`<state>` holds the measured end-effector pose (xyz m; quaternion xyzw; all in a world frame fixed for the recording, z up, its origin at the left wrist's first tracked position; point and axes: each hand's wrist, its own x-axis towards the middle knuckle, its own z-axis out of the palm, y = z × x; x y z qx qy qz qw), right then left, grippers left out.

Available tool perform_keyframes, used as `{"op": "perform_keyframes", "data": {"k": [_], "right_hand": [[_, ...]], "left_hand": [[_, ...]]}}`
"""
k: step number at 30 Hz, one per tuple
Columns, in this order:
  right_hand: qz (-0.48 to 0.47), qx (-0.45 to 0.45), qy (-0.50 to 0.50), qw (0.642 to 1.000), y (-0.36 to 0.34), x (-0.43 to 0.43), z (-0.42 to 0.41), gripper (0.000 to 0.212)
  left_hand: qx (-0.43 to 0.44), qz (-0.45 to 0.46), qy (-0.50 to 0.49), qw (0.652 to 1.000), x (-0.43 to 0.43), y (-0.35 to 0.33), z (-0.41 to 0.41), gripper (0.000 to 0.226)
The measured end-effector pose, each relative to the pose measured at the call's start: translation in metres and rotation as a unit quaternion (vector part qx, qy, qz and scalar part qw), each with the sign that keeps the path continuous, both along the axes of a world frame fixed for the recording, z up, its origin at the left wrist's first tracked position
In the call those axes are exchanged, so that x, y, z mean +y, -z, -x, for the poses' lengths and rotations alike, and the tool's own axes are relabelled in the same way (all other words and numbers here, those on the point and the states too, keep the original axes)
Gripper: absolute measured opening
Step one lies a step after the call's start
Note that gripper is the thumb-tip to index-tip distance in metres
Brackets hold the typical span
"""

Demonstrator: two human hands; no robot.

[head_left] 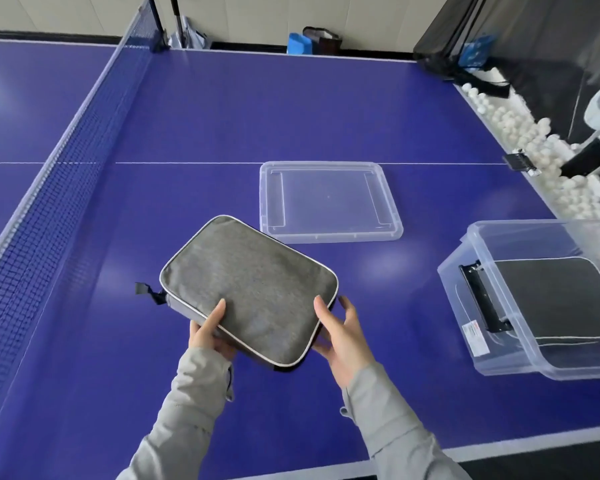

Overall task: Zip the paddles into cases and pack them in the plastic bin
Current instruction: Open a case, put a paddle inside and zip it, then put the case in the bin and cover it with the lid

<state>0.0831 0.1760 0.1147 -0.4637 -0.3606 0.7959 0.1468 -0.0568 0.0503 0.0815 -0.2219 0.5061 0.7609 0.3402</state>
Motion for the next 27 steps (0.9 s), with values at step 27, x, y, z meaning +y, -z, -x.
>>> {"op": "perform_keyframes", "data": {"k": [27], "right_hand": [[-0.098, 0.069, 0.034, 0.992, -0.012, 0.094, -0.209, 0.067]], "left_hand": [[0.15, 0.014, 0.396, 0.906, 0.022, -0.041, -0.063, 0.084]]}}
